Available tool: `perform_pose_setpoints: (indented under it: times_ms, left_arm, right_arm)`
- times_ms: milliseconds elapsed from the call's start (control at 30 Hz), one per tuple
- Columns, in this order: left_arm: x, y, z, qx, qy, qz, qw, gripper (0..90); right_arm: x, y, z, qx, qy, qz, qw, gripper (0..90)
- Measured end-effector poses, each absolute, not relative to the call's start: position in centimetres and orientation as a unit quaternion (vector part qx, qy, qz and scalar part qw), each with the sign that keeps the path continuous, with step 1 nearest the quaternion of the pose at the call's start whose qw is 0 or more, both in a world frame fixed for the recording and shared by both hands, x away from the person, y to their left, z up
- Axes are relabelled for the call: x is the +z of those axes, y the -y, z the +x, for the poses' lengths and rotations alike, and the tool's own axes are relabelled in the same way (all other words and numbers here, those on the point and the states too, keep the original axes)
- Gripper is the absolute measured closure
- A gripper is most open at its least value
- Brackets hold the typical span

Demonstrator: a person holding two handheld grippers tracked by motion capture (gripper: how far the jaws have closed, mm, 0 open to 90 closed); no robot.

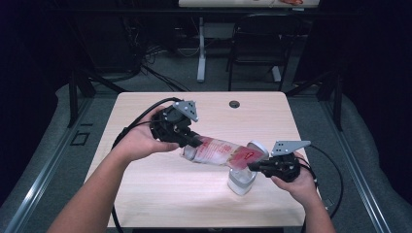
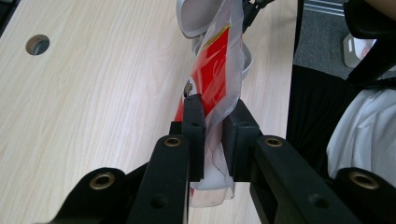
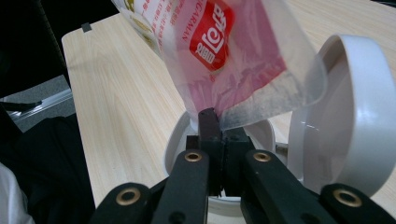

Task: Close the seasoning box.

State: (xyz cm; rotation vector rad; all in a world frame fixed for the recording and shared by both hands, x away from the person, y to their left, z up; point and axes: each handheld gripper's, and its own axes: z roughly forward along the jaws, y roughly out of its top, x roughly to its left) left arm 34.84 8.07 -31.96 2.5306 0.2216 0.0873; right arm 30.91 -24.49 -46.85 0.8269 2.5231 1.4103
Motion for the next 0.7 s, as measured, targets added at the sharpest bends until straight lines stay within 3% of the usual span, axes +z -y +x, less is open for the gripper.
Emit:
perform_pose_setpoints:
  times_ms: [700]
  left_arm:
    - [-31.82, -7.87, 34.93, 0.032, -0.081, 0.952, 0.292, 80.5]
  right_arm:
    - [-46.81, 24.65, 30.94, 0.464, -0.84, 0.273, 0.067, 90.0]
